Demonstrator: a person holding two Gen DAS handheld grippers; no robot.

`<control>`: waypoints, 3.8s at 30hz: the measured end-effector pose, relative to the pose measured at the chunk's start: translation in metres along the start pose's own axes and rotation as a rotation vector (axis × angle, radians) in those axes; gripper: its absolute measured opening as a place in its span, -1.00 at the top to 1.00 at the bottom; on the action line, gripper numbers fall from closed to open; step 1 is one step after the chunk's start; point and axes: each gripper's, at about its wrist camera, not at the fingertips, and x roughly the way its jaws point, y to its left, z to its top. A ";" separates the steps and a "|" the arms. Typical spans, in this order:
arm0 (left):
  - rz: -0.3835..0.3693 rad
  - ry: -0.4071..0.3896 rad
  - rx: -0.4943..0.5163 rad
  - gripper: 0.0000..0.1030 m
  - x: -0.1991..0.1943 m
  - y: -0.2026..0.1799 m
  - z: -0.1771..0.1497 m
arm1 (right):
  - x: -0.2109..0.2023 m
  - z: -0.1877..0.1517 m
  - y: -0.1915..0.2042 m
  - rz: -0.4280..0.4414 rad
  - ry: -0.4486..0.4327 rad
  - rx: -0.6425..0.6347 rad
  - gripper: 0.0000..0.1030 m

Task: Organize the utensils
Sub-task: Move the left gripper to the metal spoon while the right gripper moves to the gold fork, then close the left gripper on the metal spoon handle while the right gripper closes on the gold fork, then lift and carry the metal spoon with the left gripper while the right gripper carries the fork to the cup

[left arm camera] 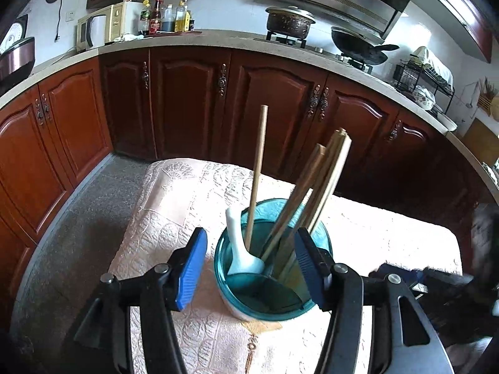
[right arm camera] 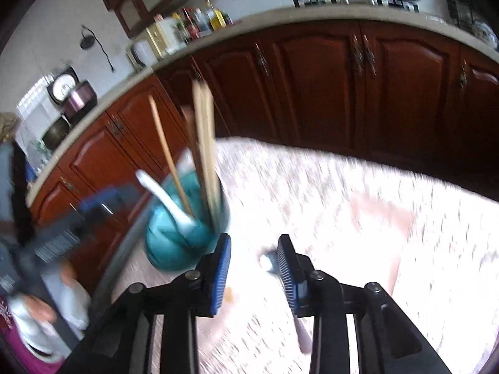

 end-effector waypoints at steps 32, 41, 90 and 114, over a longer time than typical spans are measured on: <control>-0.109 0.171 0.100 -0.15 -0.012 -0.033 -0.084 | 0.010 -0.194 -0.006 0.120 0.261 0.176 0.68; -0.186 0.280 0.158 -0.15 0.029 -0.068 -0.116 | -0.066 -0.198 -0.071 -0.023 0.118 0.285 0.62; -0.310 0.321 0.336 0.97 0.062 -0.105 -0.114 | -0.078 -0.134 -0.113 -0.106 0.000 0.224 0.85; -0.361 0.392 0.358 0.94 0.100 -0.123 -0.132 | -0.100 -0.143 -0.112 -0.112 -0.027 0.231 0.85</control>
